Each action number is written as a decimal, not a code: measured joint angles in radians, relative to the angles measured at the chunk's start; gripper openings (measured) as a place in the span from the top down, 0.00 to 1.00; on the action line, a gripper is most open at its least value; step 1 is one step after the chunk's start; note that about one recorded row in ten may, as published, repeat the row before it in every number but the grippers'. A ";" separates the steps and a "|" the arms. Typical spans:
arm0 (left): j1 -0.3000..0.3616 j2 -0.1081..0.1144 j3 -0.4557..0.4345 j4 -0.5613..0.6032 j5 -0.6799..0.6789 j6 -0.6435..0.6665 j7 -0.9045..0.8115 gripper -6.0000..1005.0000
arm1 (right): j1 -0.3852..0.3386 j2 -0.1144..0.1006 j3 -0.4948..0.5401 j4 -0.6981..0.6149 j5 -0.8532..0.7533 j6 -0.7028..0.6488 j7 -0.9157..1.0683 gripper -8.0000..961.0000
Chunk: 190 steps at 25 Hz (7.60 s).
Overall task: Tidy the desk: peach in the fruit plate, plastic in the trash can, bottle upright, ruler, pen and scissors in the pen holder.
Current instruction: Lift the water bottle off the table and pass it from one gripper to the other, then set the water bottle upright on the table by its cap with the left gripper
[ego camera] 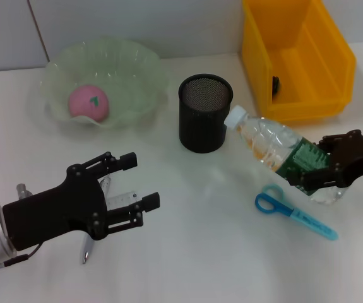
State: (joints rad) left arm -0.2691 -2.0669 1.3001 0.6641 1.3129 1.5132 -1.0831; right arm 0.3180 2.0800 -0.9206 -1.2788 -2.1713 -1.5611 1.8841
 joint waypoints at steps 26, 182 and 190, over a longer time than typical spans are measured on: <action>-0.087 0.002 -0.048 -0.238 -0.236 0.153 -0.020 0.18 | -0.024 0.000 0.040 0.382 0.450 -0.050 -0.606 0.19; -0.201 0.044 -0.092 -0.266 -0.305 -0.012 0.258 0.56 | -0.136 -0.050 0.208 0.627 0.498 -0.242 -0.737 0.14; -0.197 0.037 -0.126 -0.263 -0.306 -0.065 0.315 0.56 | -0.146 -0.050 0.216 0.634 0.477 -0.244 -0.737 0.14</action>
State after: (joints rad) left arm -0.4662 -2.0296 1.1743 0.4012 1.0069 1.4481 -0.7681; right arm 0.1724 2.0304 -0.7042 -0.6448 -1.6944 -1.8055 1.1471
